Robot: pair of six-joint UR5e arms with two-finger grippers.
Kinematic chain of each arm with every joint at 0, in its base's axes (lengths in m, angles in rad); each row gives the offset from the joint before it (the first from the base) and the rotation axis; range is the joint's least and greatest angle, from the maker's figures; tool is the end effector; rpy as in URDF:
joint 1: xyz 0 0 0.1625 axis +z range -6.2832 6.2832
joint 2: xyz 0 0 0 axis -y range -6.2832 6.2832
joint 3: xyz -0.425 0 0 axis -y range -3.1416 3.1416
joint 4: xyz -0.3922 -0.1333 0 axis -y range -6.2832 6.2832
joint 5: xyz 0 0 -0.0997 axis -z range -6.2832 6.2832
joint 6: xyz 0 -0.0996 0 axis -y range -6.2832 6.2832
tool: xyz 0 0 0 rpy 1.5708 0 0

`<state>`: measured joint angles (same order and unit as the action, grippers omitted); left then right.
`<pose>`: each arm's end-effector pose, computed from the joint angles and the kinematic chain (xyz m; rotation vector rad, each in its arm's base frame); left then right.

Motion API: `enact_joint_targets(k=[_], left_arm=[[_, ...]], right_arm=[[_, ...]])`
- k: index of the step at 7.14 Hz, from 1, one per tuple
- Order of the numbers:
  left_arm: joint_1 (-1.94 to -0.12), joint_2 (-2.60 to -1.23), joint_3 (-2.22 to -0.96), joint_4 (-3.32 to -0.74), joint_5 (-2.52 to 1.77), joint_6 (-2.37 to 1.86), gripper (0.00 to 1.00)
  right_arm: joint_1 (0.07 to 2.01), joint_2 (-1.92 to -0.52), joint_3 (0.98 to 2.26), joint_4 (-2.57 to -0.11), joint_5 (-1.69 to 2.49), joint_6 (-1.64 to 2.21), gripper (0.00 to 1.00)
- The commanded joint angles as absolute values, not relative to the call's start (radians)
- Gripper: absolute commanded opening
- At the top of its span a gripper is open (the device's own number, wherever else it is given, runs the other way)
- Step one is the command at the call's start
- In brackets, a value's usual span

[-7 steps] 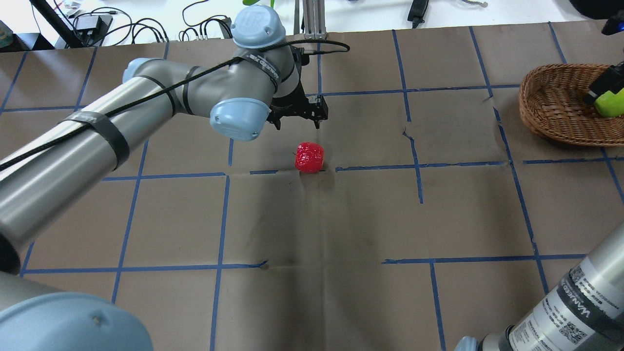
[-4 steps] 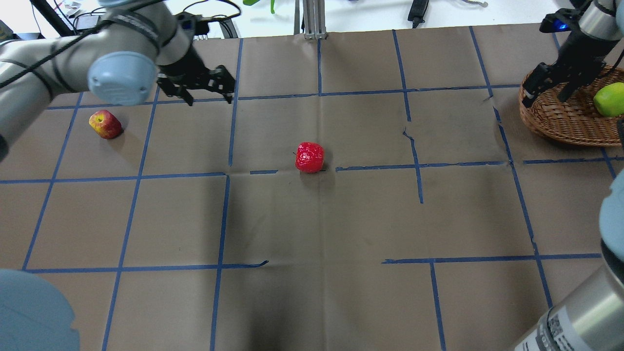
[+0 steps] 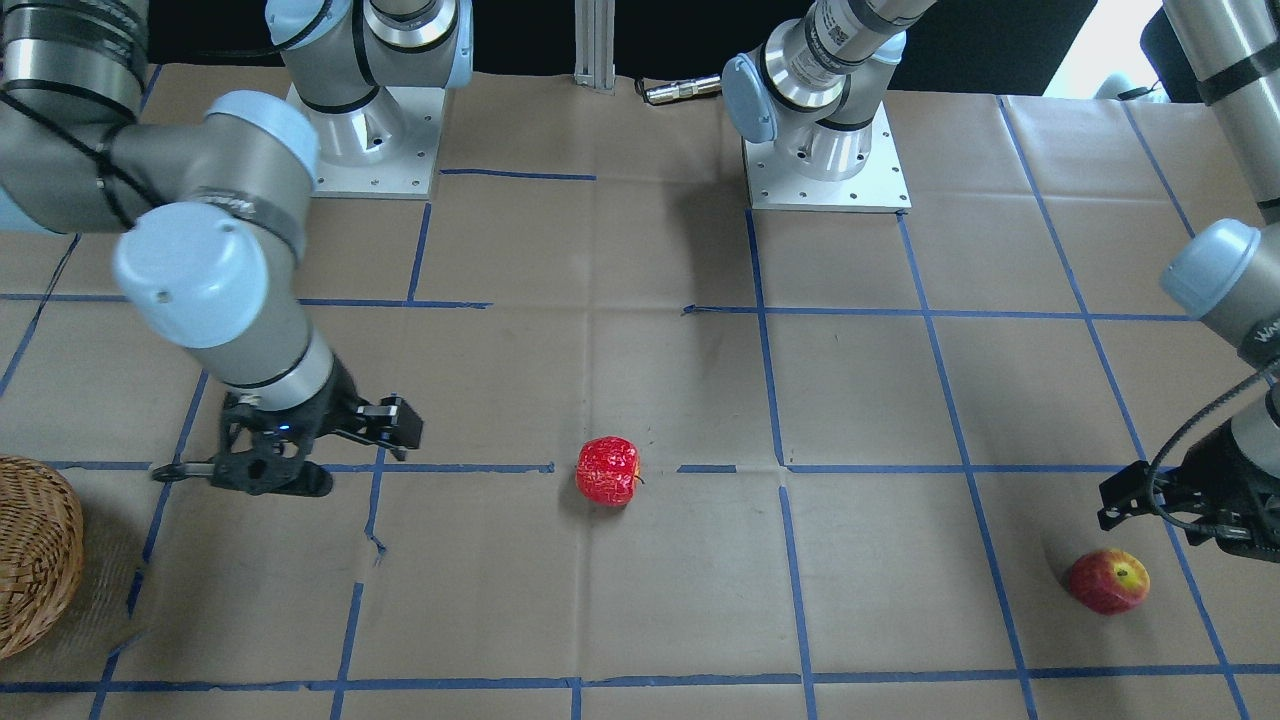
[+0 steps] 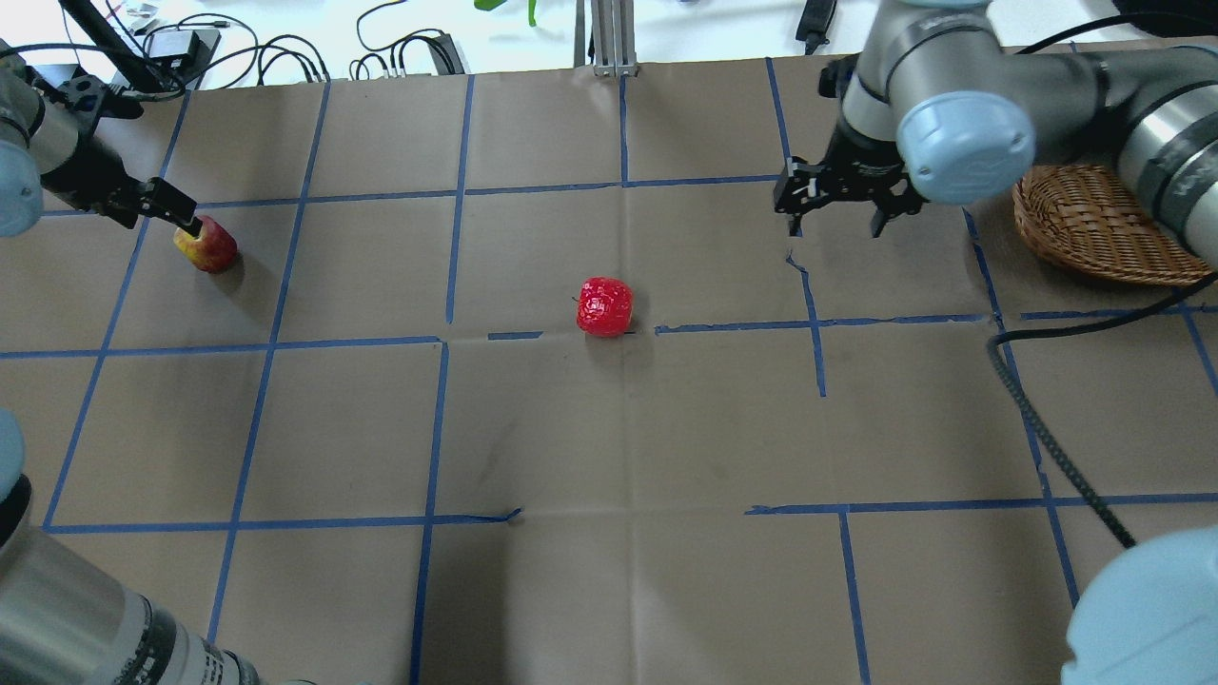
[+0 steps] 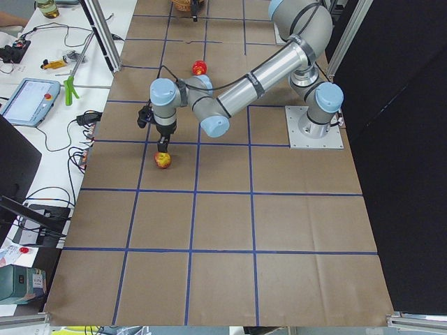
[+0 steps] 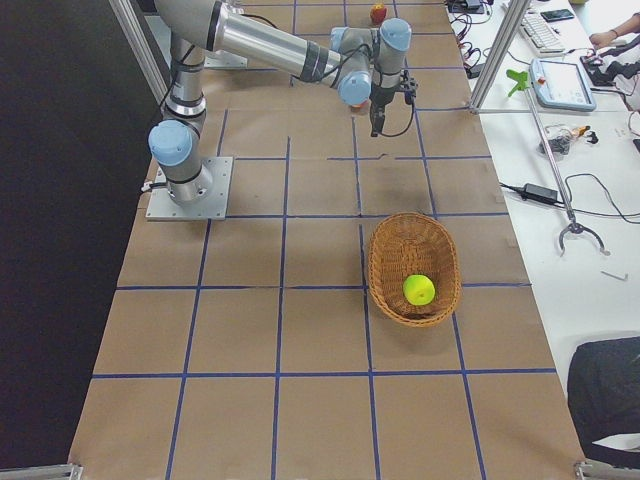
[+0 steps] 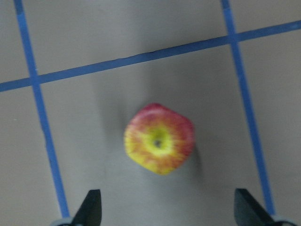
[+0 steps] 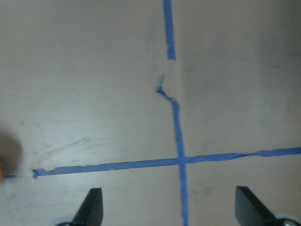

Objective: Put all apples into basket
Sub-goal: 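Grasp the red apple with the right gripper while the left grasps the yellow-red apple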

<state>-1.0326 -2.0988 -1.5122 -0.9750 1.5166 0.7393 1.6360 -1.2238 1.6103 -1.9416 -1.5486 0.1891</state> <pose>0.2271 -0.6510 0.2661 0.3168 3.0866 -0.2078 0.1747 -0.5958 0.3132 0.1935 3.1154 0.0287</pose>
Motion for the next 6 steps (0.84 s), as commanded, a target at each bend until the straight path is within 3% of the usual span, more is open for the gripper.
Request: enact_joint_targets(k=[1,3,6], left_arm=[[-1.022,-2.187,-1.480,-0.868,1.551,0.770,0.98],[-1.028,-2.189,-1.479,-0.894,1.442,0.736,0.98],[-1.029,-2.194,-1.477,-0.933,1.405,0.732,0.97]], right_arm=[[1.808,-1.134,1.570,-2.015,-1.539,0.478,1.00],[1.928,-1.021,1.458,-2.051,-1.540,0.639,1.00],[1.985,-0.971,1.482,-2.058,-1.529,0.641,0.99]])
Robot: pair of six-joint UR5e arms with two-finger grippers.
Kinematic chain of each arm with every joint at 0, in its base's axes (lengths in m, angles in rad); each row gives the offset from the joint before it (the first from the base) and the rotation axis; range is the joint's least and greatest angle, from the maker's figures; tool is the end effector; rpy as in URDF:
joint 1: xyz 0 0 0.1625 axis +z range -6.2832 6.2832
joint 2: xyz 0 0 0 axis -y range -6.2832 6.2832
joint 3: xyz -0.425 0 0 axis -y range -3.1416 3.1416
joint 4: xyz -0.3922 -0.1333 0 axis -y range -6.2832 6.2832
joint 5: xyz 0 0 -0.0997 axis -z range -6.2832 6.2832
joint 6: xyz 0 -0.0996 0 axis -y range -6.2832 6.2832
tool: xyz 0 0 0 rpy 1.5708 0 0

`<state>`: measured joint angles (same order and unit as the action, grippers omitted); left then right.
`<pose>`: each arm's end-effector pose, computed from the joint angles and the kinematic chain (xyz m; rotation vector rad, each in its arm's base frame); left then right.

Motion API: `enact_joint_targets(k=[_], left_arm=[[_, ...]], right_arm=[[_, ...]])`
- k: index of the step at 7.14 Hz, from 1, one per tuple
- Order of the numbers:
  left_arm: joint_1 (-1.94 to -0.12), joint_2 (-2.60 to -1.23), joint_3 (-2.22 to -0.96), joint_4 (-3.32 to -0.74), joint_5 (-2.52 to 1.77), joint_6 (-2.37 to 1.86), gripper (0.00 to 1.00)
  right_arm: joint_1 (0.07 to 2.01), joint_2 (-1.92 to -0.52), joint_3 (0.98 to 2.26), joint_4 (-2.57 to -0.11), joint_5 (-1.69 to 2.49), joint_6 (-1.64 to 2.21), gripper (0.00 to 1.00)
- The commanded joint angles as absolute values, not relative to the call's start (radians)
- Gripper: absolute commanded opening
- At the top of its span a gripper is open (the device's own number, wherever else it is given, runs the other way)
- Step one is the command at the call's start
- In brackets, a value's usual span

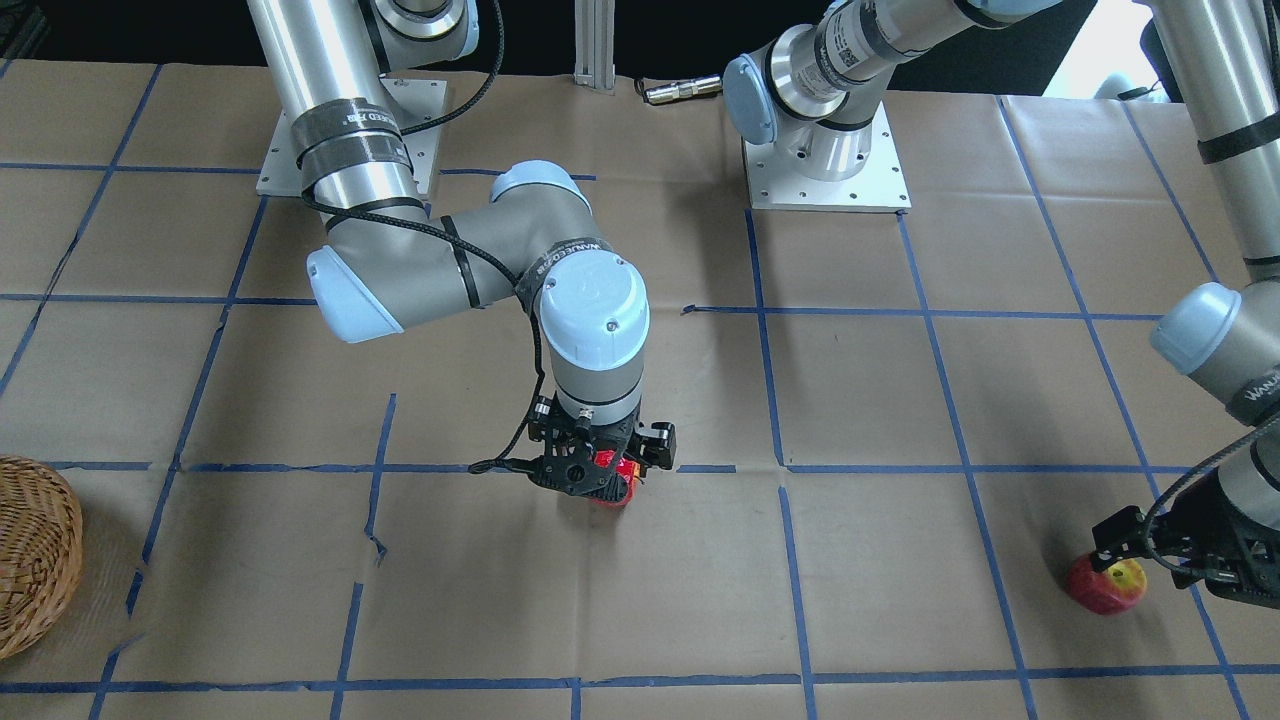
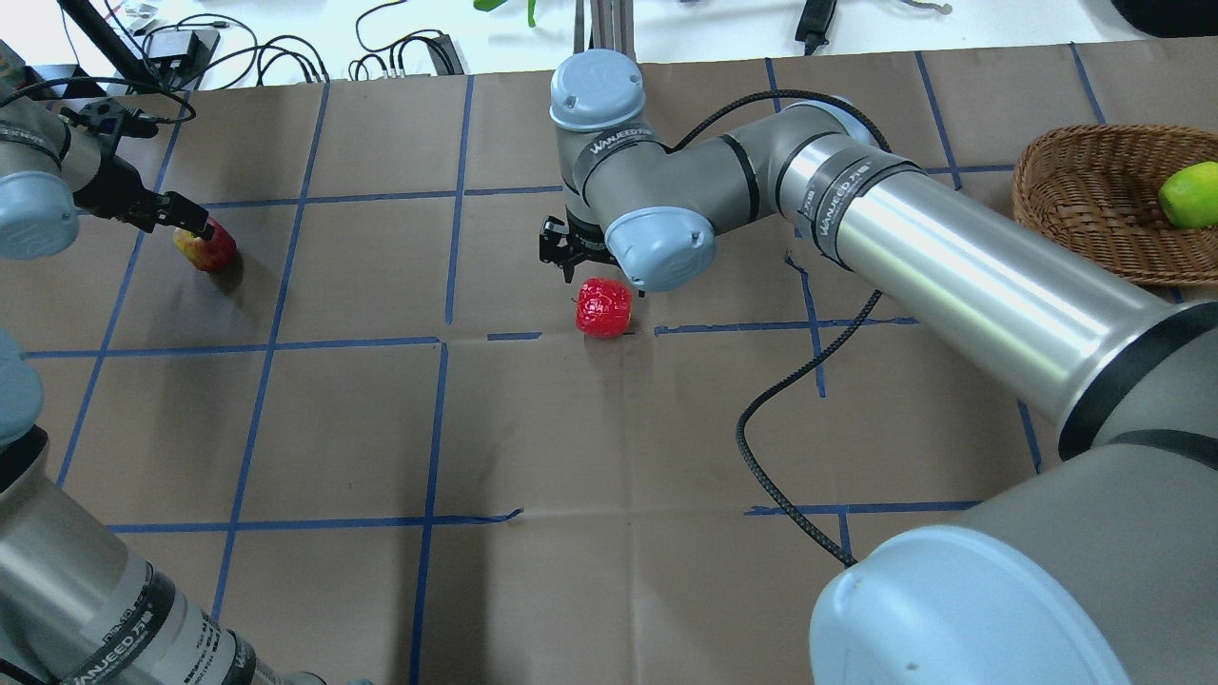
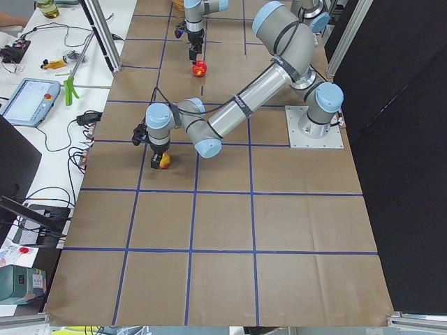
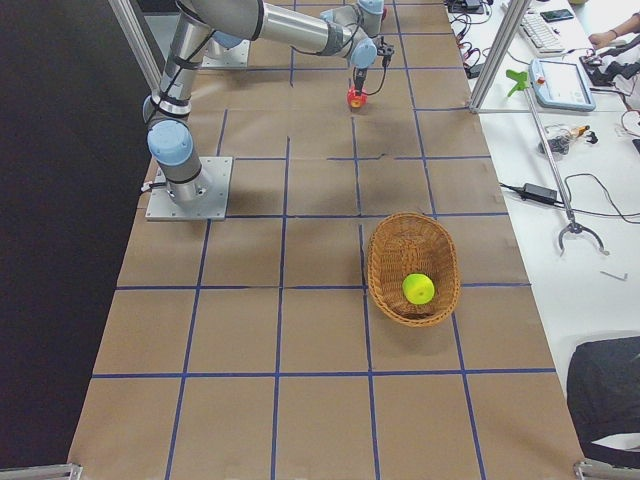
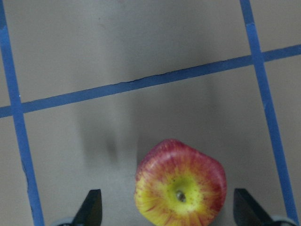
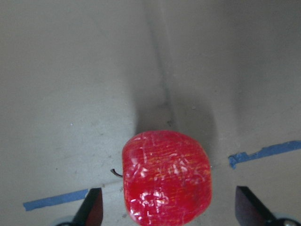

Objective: Put all apples into basket
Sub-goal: 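Grasp the red apple with the right gripper while the left grasps the yellow-red apple, then carry the red apple into the basket while the left lifts the yellow-red apple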

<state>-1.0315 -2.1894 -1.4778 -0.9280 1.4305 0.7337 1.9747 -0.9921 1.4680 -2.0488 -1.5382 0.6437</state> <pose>0.2312 -0.6730 0.2257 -0.3122 -3.0705 0.2745 0.3932 -0.5725 0.2393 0.3722 3.0899 0.0225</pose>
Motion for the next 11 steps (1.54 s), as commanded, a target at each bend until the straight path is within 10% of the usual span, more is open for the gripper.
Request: enact_joint_targets(k=[1,3,4,5,8,11], left_arm=[[-1.028,-2.203,-1.477,-0.933,1.384,0.726,0.96],[-1.028,-2.210,-1.477,-0.933,1.381,0.726,0.96],[-1.028,-2.221,-1.477,-0.924,1.384,0.726,0.96],[-1.026,-2.238,-1.474,-0.914,1.381,0.727,0.96],[-1.042,-2.221,-1.480,-0.931,1.393,0.715,0.41],[-1.306,-2.059,-1.471,-1.120,1.554,0.362,0.39]], right_arm=[[1.985,-0.965,1.486,-2.057,-1.535,0.605,0.94],[1.982,-0.966,1.485,-2.052,-1.528,0.600,0.35],[1.976,-0.974,1.471,-2.048,-1.535,0.594,0.24],[1.938,-1.011,1.462,-2.039,-1.542,0.527,0.23],[1.584,-1.182,1.462,-1.785,-1.548,0.040,0.23],[1.251,-1.177,1.453,-1.785,-1.635,-0.520,0.22]])
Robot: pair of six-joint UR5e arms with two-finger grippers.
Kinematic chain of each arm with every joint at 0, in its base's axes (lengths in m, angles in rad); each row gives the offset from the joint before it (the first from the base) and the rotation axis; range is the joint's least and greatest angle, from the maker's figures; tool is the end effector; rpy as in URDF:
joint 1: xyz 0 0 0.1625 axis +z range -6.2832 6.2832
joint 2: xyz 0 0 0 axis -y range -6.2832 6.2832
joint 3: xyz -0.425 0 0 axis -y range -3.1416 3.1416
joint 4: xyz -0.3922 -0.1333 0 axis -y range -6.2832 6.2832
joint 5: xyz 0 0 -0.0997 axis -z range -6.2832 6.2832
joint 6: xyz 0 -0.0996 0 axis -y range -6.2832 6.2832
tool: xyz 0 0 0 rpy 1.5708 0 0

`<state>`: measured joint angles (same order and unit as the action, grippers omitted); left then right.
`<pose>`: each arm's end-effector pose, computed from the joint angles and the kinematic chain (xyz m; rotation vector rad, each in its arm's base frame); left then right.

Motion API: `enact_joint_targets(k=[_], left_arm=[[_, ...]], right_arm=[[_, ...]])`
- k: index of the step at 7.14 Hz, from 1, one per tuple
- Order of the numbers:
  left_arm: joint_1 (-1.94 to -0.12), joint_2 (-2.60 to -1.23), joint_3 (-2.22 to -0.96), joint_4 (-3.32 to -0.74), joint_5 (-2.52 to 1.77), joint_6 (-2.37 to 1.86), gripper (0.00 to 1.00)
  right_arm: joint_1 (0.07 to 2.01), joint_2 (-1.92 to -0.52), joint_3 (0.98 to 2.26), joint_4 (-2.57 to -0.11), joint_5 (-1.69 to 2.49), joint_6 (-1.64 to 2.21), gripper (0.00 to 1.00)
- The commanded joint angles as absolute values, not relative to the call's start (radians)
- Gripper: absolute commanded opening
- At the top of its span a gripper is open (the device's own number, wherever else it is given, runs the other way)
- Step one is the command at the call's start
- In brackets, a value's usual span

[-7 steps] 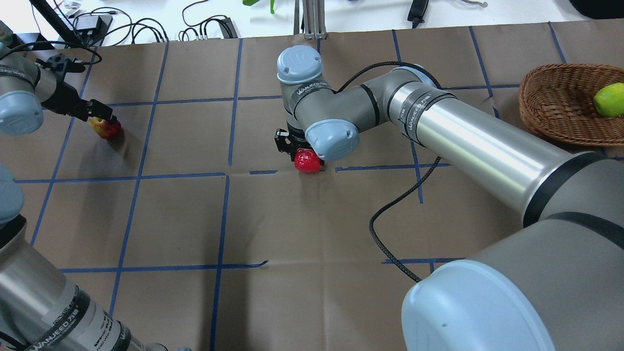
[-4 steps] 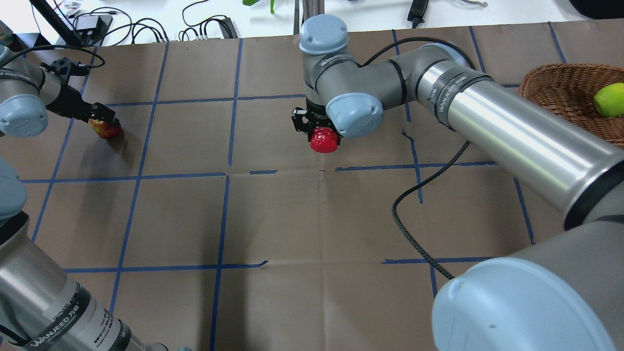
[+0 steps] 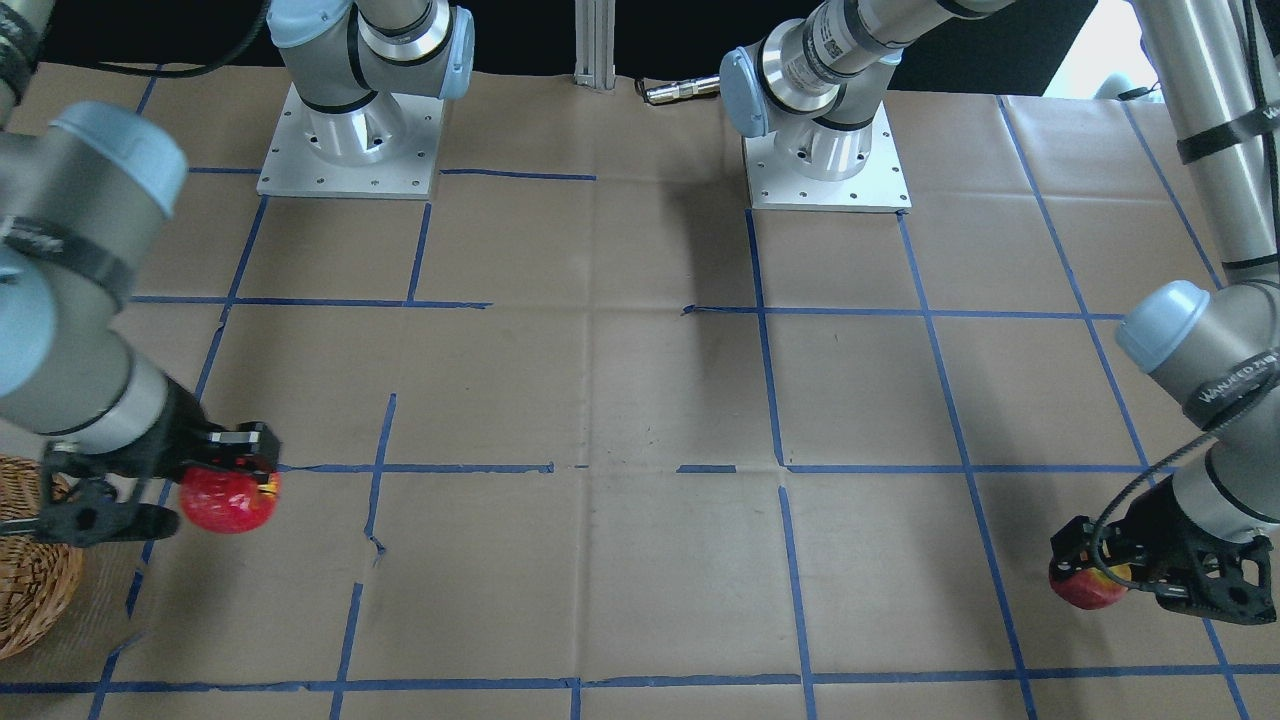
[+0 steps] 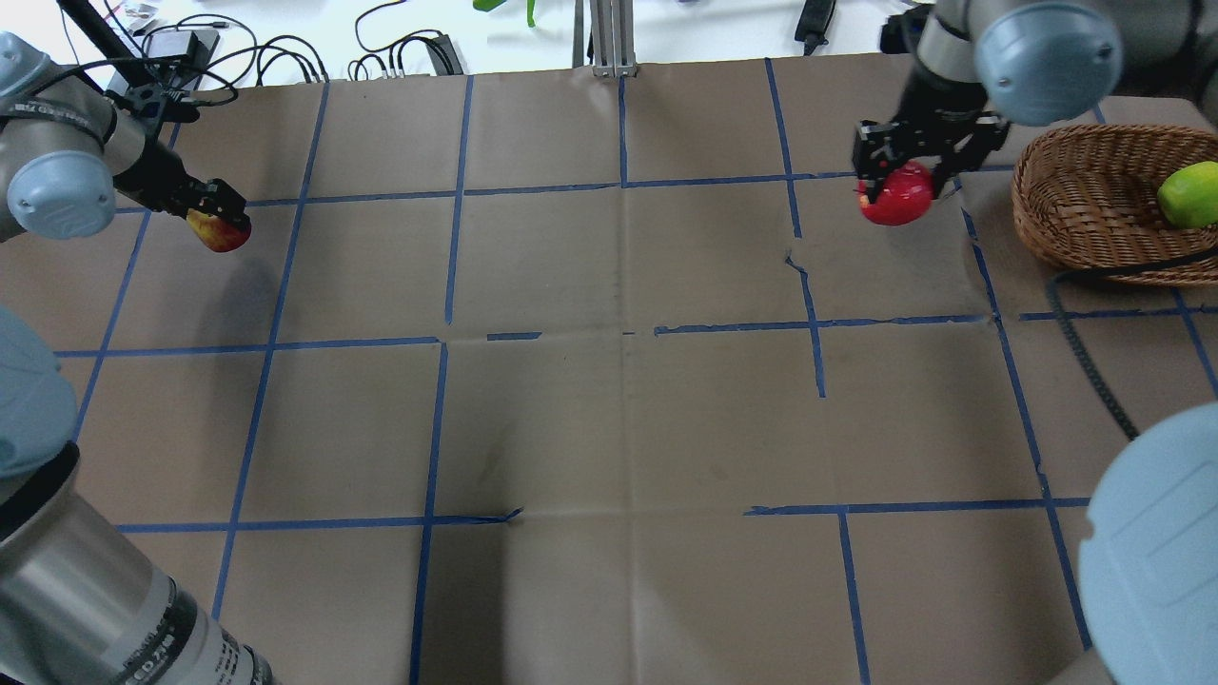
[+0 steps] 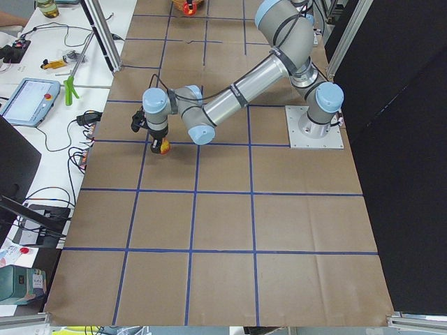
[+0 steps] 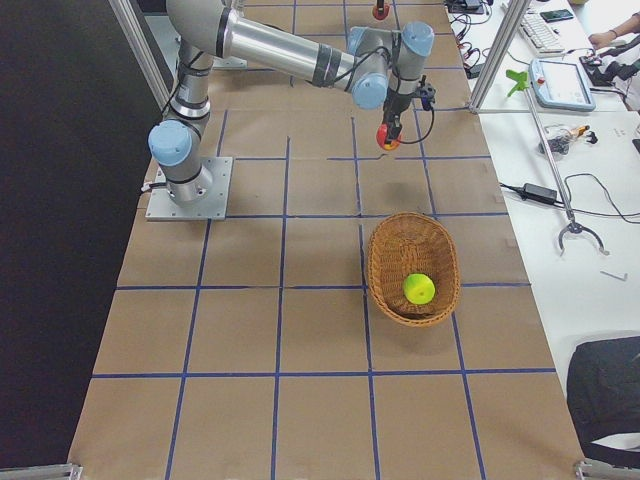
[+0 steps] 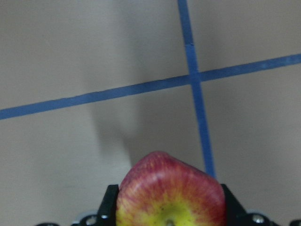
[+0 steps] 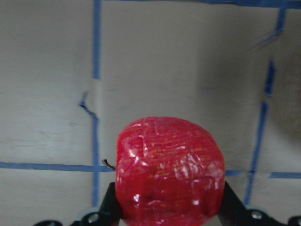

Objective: Put all apples into basket
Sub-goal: 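Carry the red apple into the basket while the left lifts the yellow-red apple, then carry the yellow-red apple to the table center with the left gripper and release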

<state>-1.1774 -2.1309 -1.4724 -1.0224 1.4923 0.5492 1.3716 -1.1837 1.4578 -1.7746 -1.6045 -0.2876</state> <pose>0.1322 -0.6866 0.2576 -0.2470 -3.0963 0.1754 0.0026 -0.6437 0.3436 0.1399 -3.1204 -0.1193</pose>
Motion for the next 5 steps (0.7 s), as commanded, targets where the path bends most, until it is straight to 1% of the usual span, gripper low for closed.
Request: enact_joint_targets(k=[1,2,3,4,5], left_arm=[[-1.413,-2.039,-1.489,-1.184,1.542,0.127,0.39],[-1.531,-2.042,-1.494,-1.195,1.519,-0.141,0.39],[-1.678,-2.065,-1.494,-1.180,1.517,-0.354,0.39],[-1.797,-2.092,-1.491,-1.101,1.519,-0.461,0.39],[-1.869,-2.129,-1.497,-1.057,1.522,-0.488,0.39]], right_arm=[[1.179,-1.140,1.456,-1.880,-1.656,-0.657,0.22],[1.095,-1.093,1.450,-1.952,-1.649,-0.783,0.21],[1.059,-1.053,1.442,-2.041,-1.641,-0.867,0.22],[1.042,-1.001,1.424,-2.125,-1.622,-0.964,0.22],[0.996,-0.967,1.416,-2.138,-1.593,-0.989,0.23]])
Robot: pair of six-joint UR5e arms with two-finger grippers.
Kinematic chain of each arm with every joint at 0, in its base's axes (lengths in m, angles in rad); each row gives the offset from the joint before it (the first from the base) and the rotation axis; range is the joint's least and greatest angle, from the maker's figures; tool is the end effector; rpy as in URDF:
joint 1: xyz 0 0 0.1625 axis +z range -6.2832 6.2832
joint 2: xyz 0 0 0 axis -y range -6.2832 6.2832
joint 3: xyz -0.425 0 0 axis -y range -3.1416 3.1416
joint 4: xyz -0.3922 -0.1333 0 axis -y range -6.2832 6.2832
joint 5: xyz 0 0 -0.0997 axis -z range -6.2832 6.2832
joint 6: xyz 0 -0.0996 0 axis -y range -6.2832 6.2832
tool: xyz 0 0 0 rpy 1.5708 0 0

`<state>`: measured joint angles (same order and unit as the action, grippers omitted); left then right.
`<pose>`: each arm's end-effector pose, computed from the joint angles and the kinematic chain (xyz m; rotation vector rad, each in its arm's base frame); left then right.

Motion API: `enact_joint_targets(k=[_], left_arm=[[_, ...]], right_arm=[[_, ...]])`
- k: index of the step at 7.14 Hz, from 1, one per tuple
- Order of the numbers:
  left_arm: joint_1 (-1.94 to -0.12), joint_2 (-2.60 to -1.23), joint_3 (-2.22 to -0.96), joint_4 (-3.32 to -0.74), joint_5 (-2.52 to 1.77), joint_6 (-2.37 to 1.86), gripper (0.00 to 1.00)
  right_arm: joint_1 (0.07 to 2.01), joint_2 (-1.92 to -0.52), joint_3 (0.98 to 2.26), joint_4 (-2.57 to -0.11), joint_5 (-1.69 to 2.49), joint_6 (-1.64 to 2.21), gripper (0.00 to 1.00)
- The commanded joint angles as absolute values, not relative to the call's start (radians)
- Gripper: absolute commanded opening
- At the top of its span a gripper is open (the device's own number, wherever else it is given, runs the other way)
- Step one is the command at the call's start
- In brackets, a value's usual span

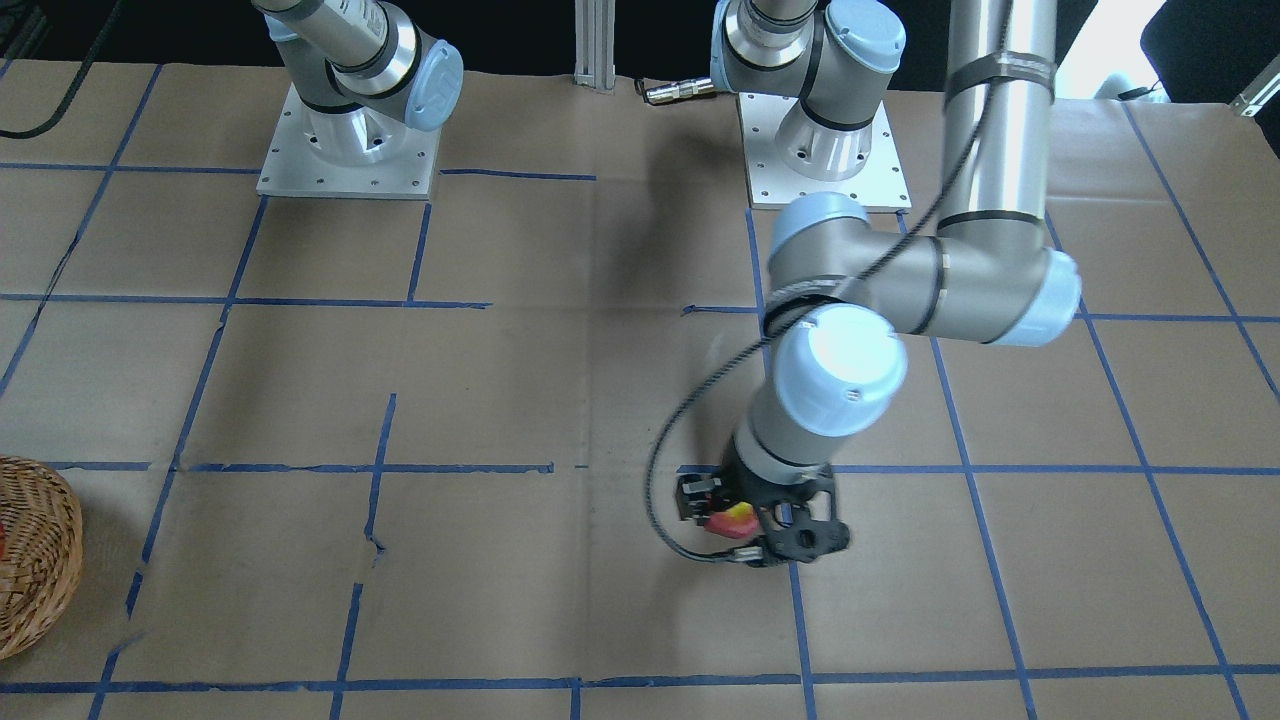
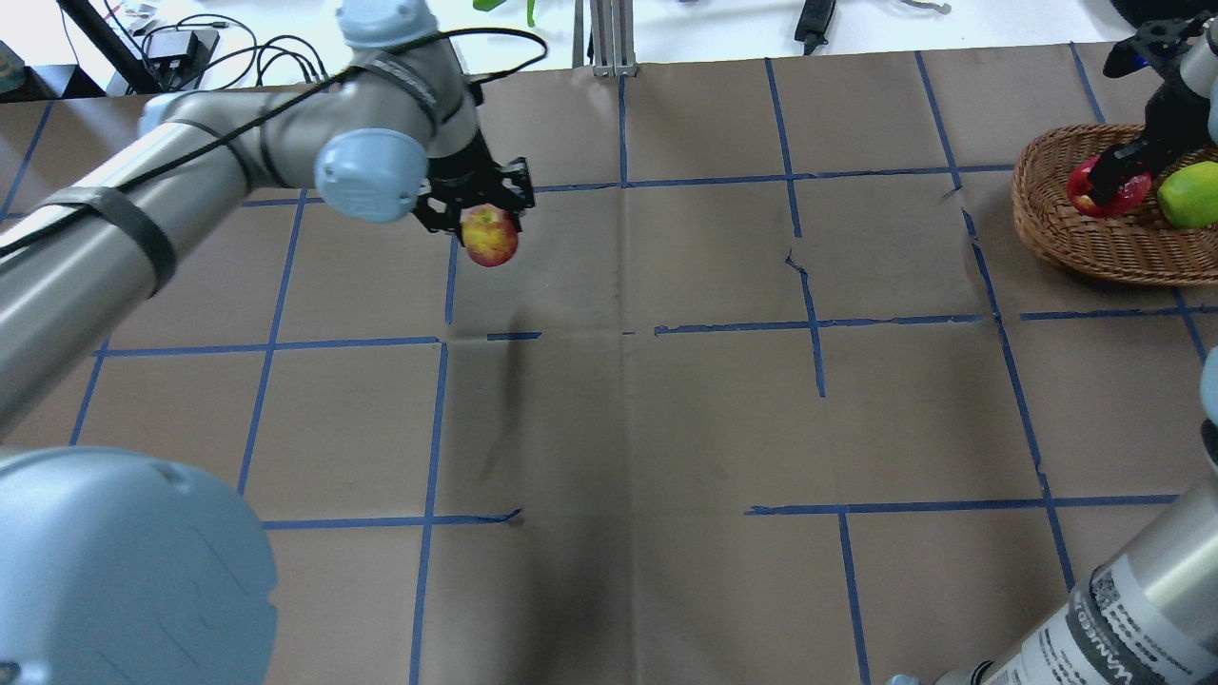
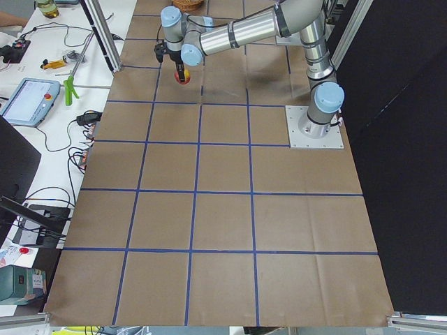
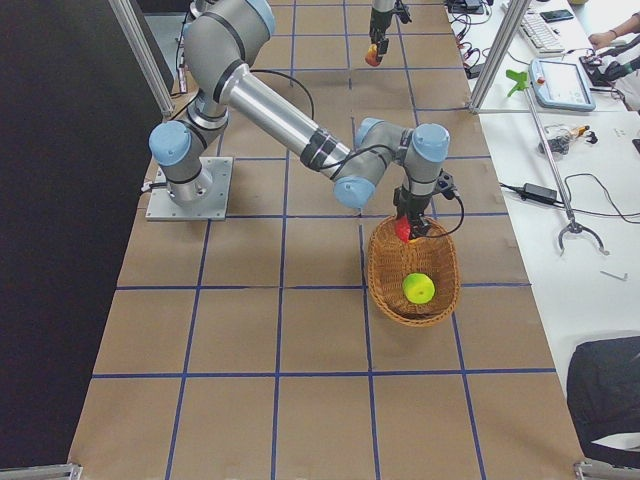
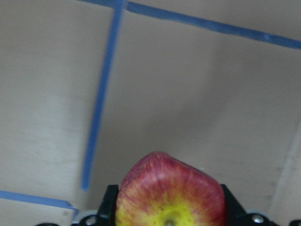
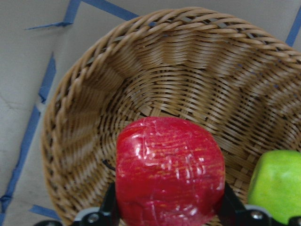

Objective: Put all apples into basket
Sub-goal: 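Carry the yellow-red apple to the table center with the left gripper and release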

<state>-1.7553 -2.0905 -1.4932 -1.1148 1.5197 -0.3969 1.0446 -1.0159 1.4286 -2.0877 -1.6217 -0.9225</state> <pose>-0.2583 -0.6299 0.2655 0.3268 -3.0713 -0.0021 -0.2370 -0.6634 0.2779 0.5933 -2.9752 0.0673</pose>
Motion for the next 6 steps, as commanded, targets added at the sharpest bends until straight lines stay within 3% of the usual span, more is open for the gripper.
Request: enact_joint_targets(k=[1,2,3,4,5,6], left_arm=[[-1.909,-2.150,-1.499,-1.039,1.520,-0.486,0.39],[-1.943,-2.169,-1.503,-1.029,1.519,-0.477,0.40],[-1.948,-2.189,-1.505,-1.031,1.522,-0.477,0.42],[-1.953,-2.184,-1.511,-1.038,1.525,-0.476,0.64],[-1.953,-2.162,-1.549,-1.037,1.526,-0.476,0.97],[-1.947,-2.137,-1.592,-1.034,1.525,-0.474,0.98]], right_arm=[[0.991,-0.959,1.426,-2.132,-1.574,-0.991,0.58],[0.989,-0.957,1.427,-2.126,-1.575,-0.988,0.90],[0.989,-0.968,1.425,-2.115,-1.578,-0.988,1.00],[0.989,-0.986,1.416,-2.064,-1.585,-0.985,1.00],[0.994,-1.030,1.417,-1.998,-1.586,-0.973,1.00],[1.011,-1.081,1.423,-1.929,-1.579,-0.922,1.00]])
